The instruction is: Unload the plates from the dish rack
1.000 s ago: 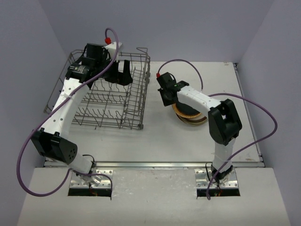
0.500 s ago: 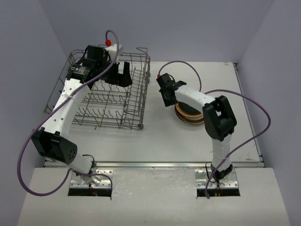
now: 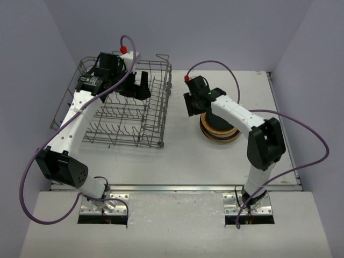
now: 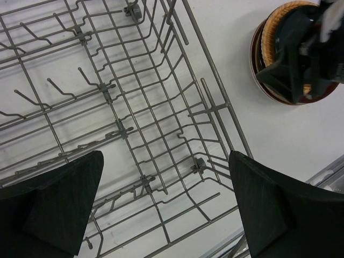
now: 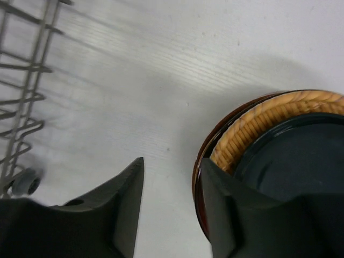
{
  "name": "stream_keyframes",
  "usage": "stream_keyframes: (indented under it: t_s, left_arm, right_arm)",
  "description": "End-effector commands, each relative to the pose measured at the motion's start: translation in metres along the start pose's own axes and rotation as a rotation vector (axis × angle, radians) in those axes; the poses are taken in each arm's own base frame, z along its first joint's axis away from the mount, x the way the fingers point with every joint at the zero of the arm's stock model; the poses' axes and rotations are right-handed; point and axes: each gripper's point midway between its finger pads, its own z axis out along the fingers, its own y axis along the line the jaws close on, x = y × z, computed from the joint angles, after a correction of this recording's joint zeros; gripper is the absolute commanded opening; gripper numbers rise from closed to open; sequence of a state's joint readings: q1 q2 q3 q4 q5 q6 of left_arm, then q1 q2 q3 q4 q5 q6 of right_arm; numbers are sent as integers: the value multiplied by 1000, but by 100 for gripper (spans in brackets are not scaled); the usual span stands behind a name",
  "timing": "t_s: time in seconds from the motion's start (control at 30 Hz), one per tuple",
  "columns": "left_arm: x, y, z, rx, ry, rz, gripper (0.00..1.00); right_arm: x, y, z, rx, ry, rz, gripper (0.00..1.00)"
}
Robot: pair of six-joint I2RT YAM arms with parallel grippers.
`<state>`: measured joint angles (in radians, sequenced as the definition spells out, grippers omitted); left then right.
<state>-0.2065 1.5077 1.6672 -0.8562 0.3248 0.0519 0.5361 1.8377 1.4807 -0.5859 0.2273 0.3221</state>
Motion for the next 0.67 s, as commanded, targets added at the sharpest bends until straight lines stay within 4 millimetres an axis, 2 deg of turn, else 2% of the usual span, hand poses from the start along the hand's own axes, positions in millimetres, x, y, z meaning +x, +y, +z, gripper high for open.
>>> stream_keyframes:
  t_s: [0.0, 0.1, 0.13, 0.17, 0.23, 0.4, 0.43, 0.47, 0.57, 0.63]
  left_arm:
    - [-19, 7, -21, -28, -90, 15, 100]
    - [-14, 20, -23, -58, -78, -13, 100]
    - [-12, 26, -24, -71, -74, -28, 100]
    - [-11, 31, -26, -84, -76, -41, 100]
    - [-9, 43, -31, -109, -94, -66, 100]
    - [4, 77, -33, -241, -127, -106, 100]
    - [7, 80, -33, -257, -130, -105, 100]
    - [11, 90, -34, -311, -132, -100, 100]
    - [28, 104, -36, -397, -142, -80, 100]
    - [25, 104, -44, -415, -180, -60, 100]
  right_arm:
    - [-71, 11, -93, -152, -275, -12, 64]
    - [-87, -4, -133, -120, -387, -70, 95]
    - [-90, -11, -145, -102, -416, -88, 98]
    - [-90, -18, -153, -86, -434, -96, 99]
    - [-76, -38, -159, -41, -429, -99, 99]
    - [-30, -95, -144, 18, -317, -10, 99]
    - [-25, -99, -143, 26, -310, 0, 99]
    - [-20, -112, -145, 53, -308, 21, 99]
    - [-3, -119, -143, 73, -288, 27, 99]
    - [1, -120, -143, 76, -283, 30, 99]
